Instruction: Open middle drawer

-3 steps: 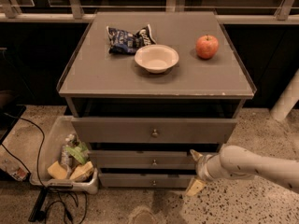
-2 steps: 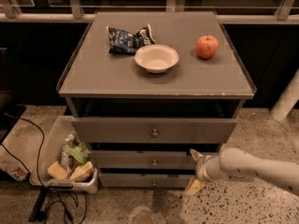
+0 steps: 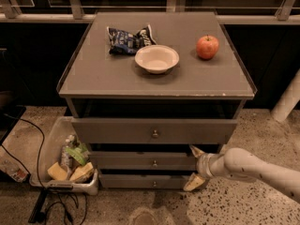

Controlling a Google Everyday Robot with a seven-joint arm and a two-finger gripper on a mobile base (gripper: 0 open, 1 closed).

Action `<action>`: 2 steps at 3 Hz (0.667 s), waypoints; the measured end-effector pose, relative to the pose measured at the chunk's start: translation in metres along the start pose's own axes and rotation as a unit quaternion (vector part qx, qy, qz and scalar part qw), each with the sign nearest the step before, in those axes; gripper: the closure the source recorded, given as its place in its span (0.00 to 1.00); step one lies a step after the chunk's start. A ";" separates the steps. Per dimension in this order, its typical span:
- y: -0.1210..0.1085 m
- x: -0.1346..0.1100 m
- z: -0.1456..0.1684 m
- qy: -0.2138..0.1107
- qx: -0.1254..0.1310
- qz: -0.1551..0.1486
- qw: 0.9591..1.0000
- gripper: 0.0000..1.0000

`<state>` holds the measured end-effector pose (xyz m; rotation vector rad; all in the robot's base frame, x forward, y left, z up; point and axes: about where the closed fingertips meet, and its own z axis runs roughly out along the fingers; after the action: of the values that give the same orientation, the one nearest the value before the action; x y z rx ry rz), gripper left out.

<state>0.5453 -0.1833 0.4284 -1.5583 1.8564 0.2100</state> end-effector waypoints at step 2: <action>-0.011 -0.001 0.004 -0.007 -0.015 -0.007 1.000 0.00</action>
Offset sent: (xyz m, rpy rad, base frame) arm 0.0097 -0.0026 0.0061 0.0113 0.0019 0.0323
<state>0.5565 -0.1836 0.4293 -1.5852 1.8385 0.2425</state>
